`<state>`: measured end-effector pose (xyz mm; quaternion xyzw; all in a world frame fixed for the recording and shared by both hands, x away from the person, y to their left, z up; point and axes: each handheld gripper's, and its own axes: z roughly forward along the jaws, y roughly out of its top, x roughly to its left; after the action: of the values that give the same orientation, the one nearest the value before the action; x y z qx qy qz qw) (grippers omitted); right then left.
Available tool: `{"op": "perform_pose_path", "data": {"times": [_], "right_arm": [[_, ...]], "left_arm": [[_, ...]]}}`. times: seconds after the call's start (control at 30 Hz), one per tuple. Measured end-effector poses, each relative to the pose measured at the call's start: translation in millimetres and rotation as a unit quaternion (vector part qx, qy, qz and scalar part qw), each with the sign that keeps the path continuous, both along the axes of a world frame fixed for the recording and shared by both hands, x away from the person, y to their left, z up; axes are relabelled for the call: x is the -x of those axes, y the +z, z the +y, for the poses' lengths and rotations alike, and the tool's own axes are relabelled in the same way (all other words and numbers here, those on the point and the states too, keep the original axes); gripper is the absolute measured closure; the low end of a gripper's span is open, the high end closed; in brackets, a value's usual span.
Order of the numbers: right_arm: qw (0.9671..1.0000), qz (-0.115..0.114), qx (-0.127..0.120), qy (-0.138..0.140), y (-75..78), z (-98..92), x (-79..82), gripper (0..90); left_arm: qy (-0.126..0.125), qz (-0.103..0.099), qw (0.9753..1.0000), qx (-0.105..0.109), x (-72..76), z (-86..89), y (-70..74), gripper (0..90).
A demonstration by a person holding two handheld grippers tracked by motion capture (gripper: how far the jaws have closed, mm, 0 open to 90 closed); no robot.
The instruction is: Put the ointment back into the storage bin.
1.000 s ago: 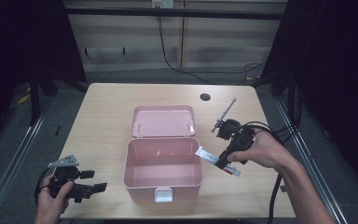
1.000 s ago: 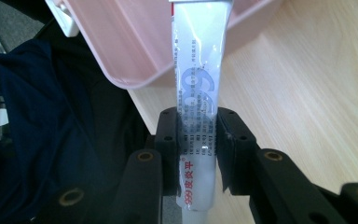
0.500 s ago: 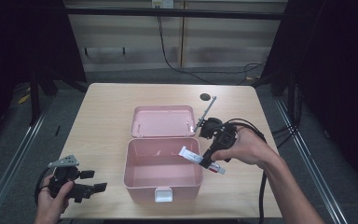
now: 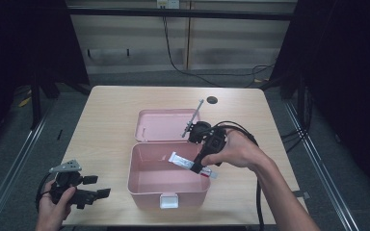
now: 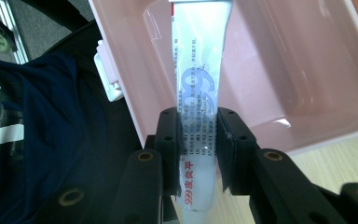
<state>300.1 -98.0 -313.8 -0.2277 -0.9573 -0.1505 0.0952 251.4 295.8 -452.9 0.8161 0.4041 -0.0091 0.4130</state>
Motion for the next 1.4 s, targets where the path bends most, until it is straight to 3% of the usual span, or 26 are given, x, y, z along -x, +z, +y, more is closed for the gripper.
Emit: {"op": "perform_pose_path", "data": {"times": [0.73,1.4], "right_arm": [[0.9983,0.028,0.019,0.048,-29.0,41.6,-8.3,71.7],[0.9934,0.055,0.04,0.093,-56.0,66.7,-10.2,71.7]], "left_arm": [[0.0,0.0,1.0,0.001,0.2,0.2,0.1,16.6],[0.0,0.0,1.0,0.0,0.1,0.2,-0.1,16.6]]}}
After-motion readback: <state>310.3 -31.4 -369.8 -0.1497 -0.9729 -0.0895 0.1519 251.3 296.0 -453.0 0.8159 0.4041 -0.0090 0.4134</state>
